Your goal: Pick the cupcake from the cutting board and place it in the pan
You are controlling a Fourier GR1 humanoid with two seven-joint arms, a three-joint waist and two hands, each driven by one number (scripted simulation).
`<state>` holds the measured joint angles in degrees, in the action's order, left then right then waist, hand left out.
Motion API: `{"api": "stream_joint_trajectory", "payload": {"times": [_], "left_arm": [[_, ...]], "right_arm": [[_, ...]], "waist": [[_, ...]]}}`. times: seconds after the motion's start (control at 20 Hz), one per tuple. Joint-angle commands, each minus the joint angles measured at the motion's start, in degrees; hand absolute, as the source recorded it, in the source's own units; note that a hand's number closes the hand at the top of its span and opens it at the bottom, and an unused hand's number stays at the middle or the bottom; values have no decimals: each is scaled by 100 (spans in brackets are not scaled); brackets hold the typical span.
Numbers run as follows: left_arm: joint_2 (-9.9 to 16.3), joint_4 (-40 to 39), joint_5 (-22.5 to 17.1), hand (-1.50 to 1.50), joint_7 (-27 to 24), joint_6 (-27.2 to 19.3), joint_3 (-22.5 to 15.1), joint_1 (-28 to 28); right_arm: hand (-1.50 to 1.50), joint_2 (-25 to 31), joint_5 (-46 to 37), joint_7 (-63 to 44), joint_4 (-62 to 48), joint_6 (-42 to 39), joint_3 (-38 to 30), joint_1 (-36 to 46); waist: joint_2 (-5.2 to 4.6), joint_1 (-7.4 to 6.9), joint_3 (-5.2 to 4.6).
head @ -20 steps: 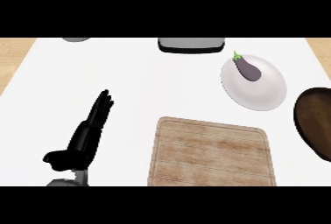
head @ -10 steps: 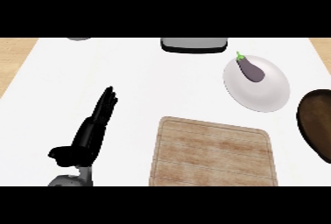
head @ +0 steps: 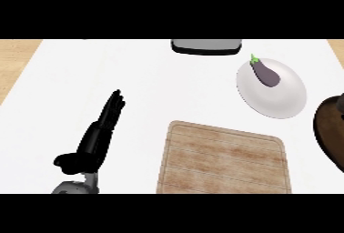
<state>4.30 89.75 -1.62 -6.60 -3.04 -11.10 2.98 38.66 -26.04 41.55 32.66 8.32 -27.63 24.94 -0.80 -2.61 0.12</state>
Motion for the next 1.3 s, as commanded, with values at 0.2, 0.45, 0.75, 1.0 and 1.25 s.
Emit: {"api": "stream_joint_trajectory", "payload": {"times": [0.2,0.45,0.75,1.0,1.25], "left_arm": [[-70,-22,1,0,62,90,-122,72],[-111,-113,50,0,45,-19,-32,19],[76,-14,-113,0,-169,212,109,-220],[1,107,1,0,137,63,68,-31],[-90,109,16,0,132,-27,56,-109]], "right_arm": [[-150,-14,-864,-472,-1292,-1134,958,799],[-150,-171,-598,474,-1831,-986,612,931],[-150,182,361,850,-2059,-1675,-323,1152],[-150,870,700,755,-2402,-3072,-595,1095],[-150,1344,767,1113,-2466,-4381,-567,597]], "waist": [[-56,-184,18],[-6,28,15],[-8,9,20],[11,81,17],[17,131,26]]}}
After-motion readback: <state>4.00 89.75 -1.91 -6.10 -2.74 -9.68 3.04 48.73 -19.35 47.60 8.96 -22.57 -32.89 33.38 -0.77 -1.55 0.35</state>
